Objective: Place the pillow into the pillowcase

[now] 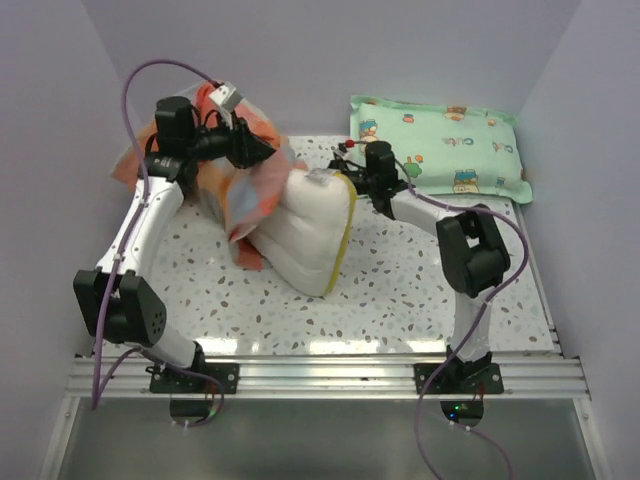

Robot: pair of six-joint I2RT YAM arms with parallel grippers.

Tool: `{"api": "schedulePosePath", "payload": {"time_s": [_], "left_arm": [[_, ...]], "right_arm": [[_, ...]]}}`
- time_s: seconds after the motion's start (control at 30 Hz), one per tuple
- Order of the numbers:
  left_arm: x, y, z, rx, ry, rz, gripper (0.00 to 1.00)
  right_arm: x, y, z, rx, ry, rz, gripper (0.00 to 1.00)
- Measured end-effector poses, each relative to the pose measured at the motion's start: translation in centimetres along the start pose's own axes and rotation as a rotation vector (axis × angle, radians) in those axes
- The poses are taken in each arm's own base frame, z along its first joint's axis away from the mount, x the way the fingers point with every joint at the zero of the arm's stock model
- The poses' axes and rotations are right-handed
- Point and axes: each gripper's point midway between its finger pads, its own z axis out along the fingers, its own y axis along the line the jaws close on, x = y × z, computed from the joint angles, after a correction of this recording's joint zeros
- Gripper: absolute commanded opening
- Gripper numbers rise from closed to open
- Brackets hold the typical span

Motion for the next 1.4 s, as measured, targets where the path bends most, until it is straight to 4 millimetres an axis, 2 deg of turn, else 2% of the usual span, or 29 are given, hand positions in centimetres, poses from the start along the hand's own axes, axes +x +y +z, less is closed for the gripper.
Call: {"api": "schedulePosePath", "payload": {"time_s": [0.03,0.1,0.2,0.3,0.37,0.43,0.57,0.67,0.73,0.77,0.8,0.87,0.97,1.07,1.2,1.27,1.33,1.4], "left_arm": [[1.1,0.6,0.6,-0.009,0.014,-0.029,0.59],[4.4,2.4,0.8,-0.055,0.054,-0.11,0.69],[8.5,5.7,-2.0,-0.184,0.088,-0.178,0.7],[10.6,8.7,-5.7,-0.336,0.112,-0.132,0.7],[11.3,9.3,-6.6,-0.371,0.129,-0.076,0.71],[12.2,9.6,-6.0,-0.351,0.151,-0.03,0.75],[15.4,11.3,-2.8,-0.265,0.229,-0.007,0.79],[19.2,13.7,-0.2,-0.229,0.308,-0.021,0.81],[21.0,14.4,0.8,-0.216,0.349,-0.036,0.69],[21.5,14.6,1.1,-0.21,0.364,-0.039,0.54],[22.0,14.9,1.4,-0.202,0.38,-0.04,0.21],[22.3,15.1,1.9,-0.18,0.4,-0.026,0.0],[21.5,13.3,2.3,-0.097,0.39,-0.014,0.0],[19.8,9.8,2.1,-0.009,0.367,0.008,0.0],[16.1,2.0,2.1,0.157,0.336,0.106,0.0],[15.0,-3.5,2.8,0.292,0.325,0.14,0.0],[15.6,-8.0,3.5,0.414,0.344,0.16,0.0],[17.5,-10.1,3.8,0.482,0.385,0.132,0.0]], "right_arm": [[-1.0,-1.5,-0.9,0.02,-0.025,0.034,0.0],[-3.6,-4.1,-3.1,0.058,-0.092,0.078,0.0],[-6.0,-6.5,-5.8,0.123,-0.167,0.068,0.0],[-5.7,-7.5,-5.7,0.174,-0.155,0.023,0.0],[-4.9,-7.9,-5.2,0.199,-0.129,-0.003,0.0],[-4.0,-8.1,-4.7,0.218,-0.098,-0.02,0.0],[-3.5,-7.7,-4.1,0.229,-0.07,-0.068,0.0],[-3.5,-7.6,-4.2,0.236,-0.064,-0.089,0.0],[-3.4,-7.7,-4.3,0.242,-0.06,-0.094,0.0],[-3.4,-7.8,-4.3,0.246,-0.057,-0.094,0.0],[-3.3,-7.9,-4.4,0.25,-0.056,-0.093,0.0],[-3.3,-8.1,-4.5,0.256,-0.052,-0.095,0.0],[-3.2,-8.2,-4.5,0.261,-0.048,-0.096,0.0],[-3.2,-8.2,-4.5,0.262,-0.047,-0.1,0.0],[-3.1,-8.1,-4.5,0.257,-0.043,-0.09,0.0],[-3.0,-8.0,-4.5,0.252,-0.04,-0.079,0.0],[-2.6,-7.7,-4.4,0.235,-0.025,-0.063,0.0],[-2.1,-7.2,-4.5,0.211,-0.015,-0.04,0.0]]}}
